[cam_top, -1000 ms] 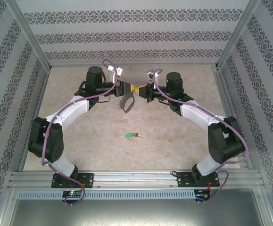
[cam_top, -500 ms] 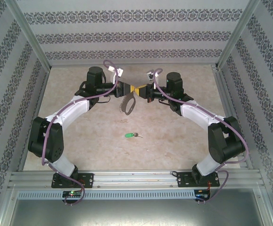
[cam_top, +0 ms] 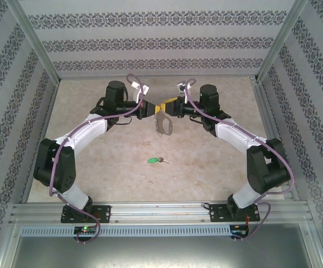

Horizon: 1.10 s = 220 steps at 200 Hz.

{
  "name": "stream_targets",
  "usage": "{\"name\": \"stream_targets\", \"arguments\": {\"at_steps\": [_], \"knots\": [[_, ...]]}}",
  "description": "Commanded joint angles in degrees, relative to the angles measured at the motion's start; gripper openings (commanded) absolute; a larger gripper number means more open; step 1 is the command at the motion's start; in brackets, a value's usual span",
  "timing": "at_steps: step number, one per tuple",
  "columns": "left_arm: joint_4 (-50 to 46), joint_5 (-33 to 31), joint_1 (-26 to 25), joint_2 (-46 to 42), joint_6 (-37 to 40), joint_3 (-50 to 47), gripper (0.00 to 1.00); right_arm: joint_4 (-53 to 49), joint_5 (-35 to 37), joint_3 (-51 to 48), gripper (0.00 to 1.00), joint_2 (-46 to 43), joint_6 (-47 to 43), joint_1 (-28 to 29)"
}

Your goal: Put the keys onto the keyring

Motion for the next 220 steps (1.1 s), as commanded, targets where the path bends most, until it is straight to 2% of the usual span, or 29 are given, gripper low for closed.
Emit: {"name": "stream_targets", "arguments": {"at_steps": [1, 19, 38, 86, 114, 159, 220], "knots": [[-0.4, -0.5, -0.7, -0.2, 3.3, 1.5, 0.00, 4.5, 2.2, -1.7, 0.41, -4.0, 4.0, -2.8], [2.8, -1.2, -0.6, -1.2, 4.8, 0.1, 0.00, 4.3, 3.6, -3.2, 0.43, -5.9, 4.8, -3.4], [10.2, -1.8, -0.6, -2.4, 5.4, -2.8, 0.00, 4.3, 4.6, -4.5, 0.43, -7.2, 5.0, -3.4], [38.1, -6.4, -0.6, -4.8, 7.0, -14.2, 0.00, 5.6, 5.2, -7.1, 0.44, -8.1, 5.5, -2.9], [39.6, -7.1, -0.7, -4.5, 7.2, -13.3, 0.00, 6.6, 4.4, -8.1, 0.44, -8.1, 5.5, -1.5], [45.3, -3.5, -0.6, -2.7, 4.6, -12.1, 0.00, 7.5, 4.0, -8.8, 0.44, -7.7, 5.6, -1.0], [55.4, 1.9, -0.7, 2.0, -5.8, -10.0, 0.00, 8.6, -0.8, -8.5, 0.45, -8.1, 6.0, -2.2]]}}
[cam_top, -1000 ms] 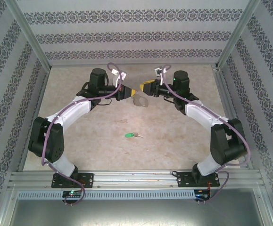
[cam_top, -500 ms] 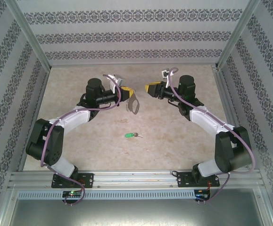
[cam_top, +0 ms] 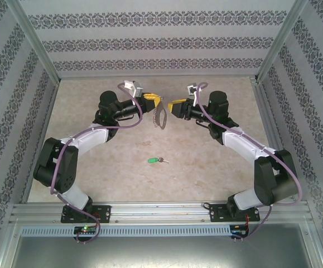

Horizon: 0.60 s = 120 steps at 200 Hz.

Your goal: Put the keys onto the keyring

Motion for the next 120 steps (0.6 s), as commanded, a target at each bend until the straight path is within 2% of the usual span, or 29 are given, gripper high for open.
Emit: {"name": "stream_targets", "arguments": {"at_steps": [1, 58, 120], "knots": [[9.1, 3.8, -0.5, 1.8, -6.0, 2.4, 0.00, 2.8, -3.4, -0.4, 0.44, -0.9, 0.3, -0.6], [9.4, 6.4, -0.9, 2.2, -9.4, 3.2, 0.00, 6.1, -5.9, 1.3, 0.43, -0.2, 3.3, 0.0], [7.3, 6.8, -1.7, 1.9, -9.1, 3.2, 0.00, 10.5, -7.8, 3.8, 0.39, 2.0, 7.4, 1.3]]}}
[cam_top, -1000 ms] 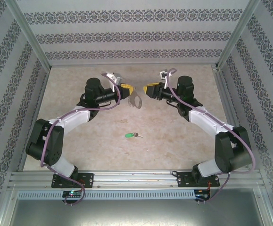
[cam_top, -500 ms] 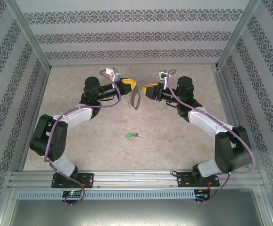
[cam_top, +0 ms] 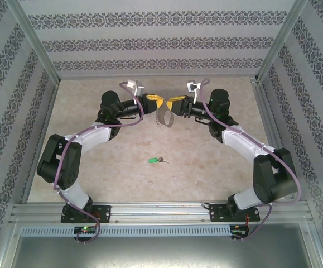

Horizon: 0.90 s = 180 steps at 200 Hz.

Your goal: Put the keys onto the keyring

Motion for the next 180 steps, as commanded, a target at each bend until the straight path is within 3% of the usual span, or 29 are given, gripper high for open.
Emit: {"name": "stream_targets", "arguments": {"at_steps": [1, 49, 107, 162, 180], "knots": [[2.9, 1.8, -0.9, -0.5, -1.0, 2.0, 0.00, 4.5, -2.4, 2.1, 0.39, 0.7, 2.1, 0.8], [1.9, 2.3, -1.2, 0.2, -0.7, 2.6, 0.00, 4.8, -2.9, 2.3, 0.26, 0.8, 2.3, 1.7], [0.9, 2.6, -1.1, 0.1, 0.0, 2.7, 0.00, 4.4, -2.8, 1.1, 0.02, 0.1, 2.1, 1.2], [-0.8, 2.1, -1.2, -0.8, 0.9, 2.6, 0.00, 4.2, -2.3, 0.5, 0.00, -0.8, 1.6, 0.9], [-0.9, 1.1, -1.1, -1.7, 0.5, 2.0, 0.15, 4.2, -1.8, 0.2, 0.00, -1.3, 1.1, 0.5]]}}
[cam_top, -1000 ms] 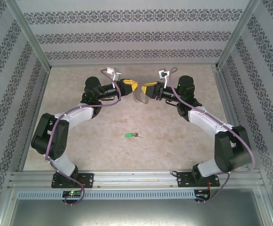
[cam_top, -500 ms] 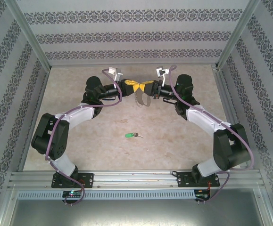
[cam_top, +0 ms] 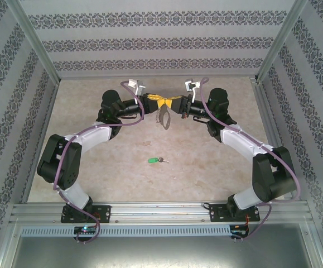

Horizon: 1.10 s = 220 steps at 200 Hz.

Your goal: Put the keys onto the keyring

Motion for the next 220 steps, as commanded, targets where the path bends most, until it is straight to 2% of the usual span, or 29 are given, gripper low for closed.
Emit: {"name": "stream_targets", "arguments": {"at_steps": [1, 27, 50, 108, 175, 220], "knots": [[0.4, 0.3, -0.7, -1.8, 0.6, 1.0, 0.16, 1.9, -0.3, -0.5, 0.00, -2.0, -0.8, -0.1], [1.0, -1.1, -0.3, -4.2, -0.6, -0.9, 0.28, 2.2, 0.4, -1.1, 0.00, -3.3, -1.1, -1.1], [0.2, -2.2, 0.2, -6.2, -1.4, -2.4, 0.32, 2.5, 0.6, -1.3, 0.00, -4.6, -1.4, -1.6], [-3.0, -1.5, 0.3, -7.6, -5.8, -2.9, 0.34, 5.0, 3.8, -2.0, 0.00, -5.5, -0.2, -1.0], [11.4, -1.2, 0.3, -2.9, -19.6, -3.1, 0.34, 13.2, 6.9, -1.4, 0.00, -1.8, 4.7, 1.5], [15.2, -2.0, 0.3, -0.9, -21.9, -2.6, 0.34, 13.3, 7.5, -1.0, 0.00, -1.2, 5.0, 2.2]]}}
